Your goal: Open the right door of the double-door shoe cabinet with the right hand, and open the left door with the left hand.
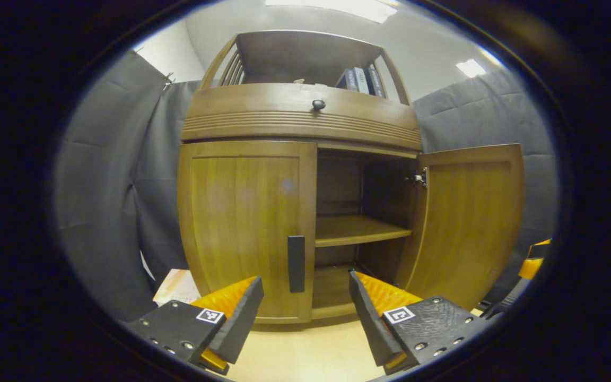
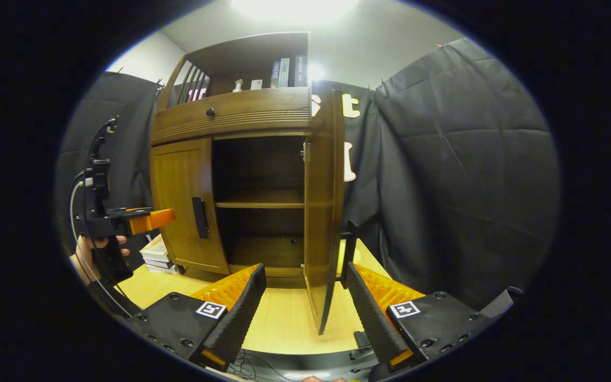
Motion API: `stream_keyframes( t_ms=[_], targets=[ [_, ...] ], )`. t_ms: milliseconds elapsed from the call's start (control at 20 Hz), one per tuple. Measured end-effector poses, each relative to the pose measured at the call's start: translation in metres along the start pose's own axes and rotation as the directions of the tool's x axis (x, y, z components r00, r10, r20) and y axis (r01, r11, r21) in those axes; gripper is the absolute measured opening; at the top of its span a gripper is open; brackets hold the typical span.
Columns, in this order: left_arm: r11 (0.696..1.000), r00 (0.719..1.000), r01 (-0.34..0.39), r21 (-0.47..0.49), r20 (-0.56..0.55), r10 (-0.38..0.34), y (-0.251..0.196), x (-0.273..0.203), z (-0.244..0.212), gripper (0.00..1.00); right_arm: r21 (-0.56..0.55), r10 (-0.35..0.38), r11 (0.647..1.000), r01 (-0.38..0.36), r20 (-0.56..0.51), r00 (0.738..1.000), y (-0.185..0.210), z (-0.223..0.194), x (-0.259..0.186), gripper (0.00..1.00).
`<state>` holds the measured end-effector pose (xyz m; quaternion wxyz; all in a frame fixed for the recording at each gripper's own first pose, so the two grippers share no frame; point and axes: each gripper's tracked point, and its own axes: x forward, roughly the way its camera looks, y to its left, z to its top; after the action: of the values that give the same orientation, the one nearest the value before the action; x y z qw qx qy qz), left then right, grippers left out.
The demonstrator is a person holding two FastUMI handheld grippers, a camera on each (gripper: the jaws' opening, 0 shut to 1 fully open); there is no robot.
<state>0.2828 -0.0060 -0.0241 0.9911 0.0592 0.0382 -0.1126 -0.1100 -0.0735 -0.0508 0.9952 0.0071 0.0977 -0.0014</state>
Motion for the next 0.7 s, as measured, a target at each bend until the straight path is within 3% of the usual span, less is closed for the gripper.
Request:
stream_keyframes(
  t_ms=[200,450,700],
  targets=[
    [1.0,1.0,-0.015,0.003,-0.009,0.015,0.015,0.049,-0.004,0.91,-0.042,0.019,0.999,-0.018,0.035,0.999,0.029,0.018,0.011,0.95],
    [0.999,0.998,-0.05,-0.001,-0.026,0.05,0.018,0.092,-0.015,0.91,0.023,0.056,0.998,-0.058,0.084,0.995,0.058,0.038,0.051,0.98],
    [0.998,0.997,-0.066,0.02,-0.045,0.067,0.013,0.125,-0.029,0.91,-0.006,0.106,0.994,-0.106,0.082,0.991,0.072,0.035,0.084,0.98]
  ],
)
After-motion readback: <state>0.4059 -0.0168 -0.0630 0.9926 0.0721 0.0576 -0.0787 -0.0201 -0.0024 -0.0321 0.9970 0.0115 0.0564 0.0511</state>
